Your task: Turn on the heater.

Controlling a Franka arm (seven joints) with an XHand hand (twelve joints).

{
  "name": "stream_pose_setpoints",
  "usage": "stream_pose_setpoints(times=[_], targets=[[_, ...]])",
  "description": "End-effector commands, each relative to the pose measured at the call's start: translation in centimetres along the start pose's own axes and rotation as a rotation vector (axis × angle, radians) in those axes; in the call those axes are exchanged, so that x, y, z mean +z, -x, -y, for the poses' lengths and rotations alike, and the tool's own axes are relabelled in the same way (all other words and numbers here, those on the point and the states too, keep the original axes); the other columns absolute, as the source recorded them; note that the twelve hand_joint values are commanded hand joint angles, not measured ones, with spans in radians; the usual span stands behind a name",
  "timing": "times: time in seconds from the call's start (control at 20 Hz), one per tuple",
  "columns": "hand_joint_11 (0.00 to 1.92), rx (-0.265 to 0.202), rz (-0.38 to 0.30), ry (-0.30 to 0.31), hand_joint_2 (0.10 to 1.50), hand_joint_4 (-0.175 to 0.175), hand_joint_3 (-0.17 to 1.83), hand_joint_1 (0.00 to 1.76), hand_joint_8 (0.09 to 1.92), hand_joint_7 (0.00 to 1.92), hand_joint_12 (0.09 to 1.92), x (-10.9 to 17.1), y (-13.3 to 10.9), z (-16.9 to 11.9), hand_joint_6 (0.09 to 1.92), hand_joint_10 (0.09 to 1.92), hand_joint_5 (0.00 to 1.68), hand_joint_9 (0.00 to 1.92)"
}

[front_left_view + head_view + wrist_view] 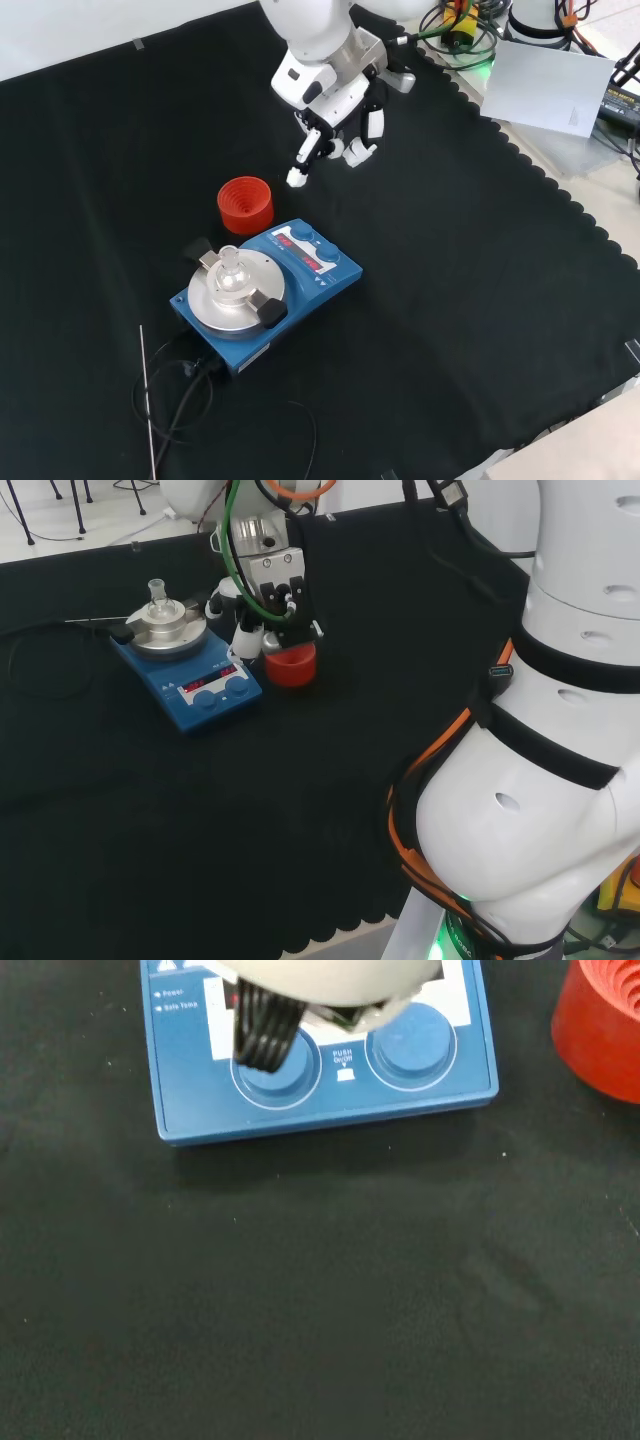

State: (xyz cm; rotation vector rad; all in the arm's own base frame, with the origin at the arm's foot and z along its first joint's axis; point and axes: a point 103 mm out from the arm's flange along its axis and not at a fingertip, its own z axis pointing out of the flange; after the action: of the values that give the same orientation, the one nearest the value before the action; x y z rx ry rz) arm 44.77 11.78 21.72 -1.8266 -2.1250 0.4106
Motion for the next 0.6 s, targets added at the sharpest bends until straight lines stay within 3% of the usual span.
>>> stream_pose_setpoints(times=[0.05, 0.25, 0.4, 0.6], targets=[[1.86, 0.018, 0.024, -0.070, 0.64, -0.047, 0.81, 1.19, 1.23, 1.56, 1.03, -0.25, -0.25, -0.20, 0.09, 1.08, 0.31, 1.79], [1.92, 0.001, 0.049, -0.062, 0.67, -0.055, 0.80, 1.20, 1.49, 1.78, 1.64, -0.42, -0.56, 0.03, 0.09, 1.68, 0.40, 1.91], [1.92, -0.022, 0.076, -0.127, 0.72, -0.057, 0.84, 1.34, 1.60, 1.86, 1.78, -0.36, -0.76, -0.02, 0.09, 1.80, 0.45, 1.92], [1.92, -0.037, 0.070, -0.188, 0.70, -0.052, 0.95, 1.44, 1.65, 1.88, 1.81, 0.00, -0.62, 0.06, 0.09, 1.83, 0.45, 1.92]])
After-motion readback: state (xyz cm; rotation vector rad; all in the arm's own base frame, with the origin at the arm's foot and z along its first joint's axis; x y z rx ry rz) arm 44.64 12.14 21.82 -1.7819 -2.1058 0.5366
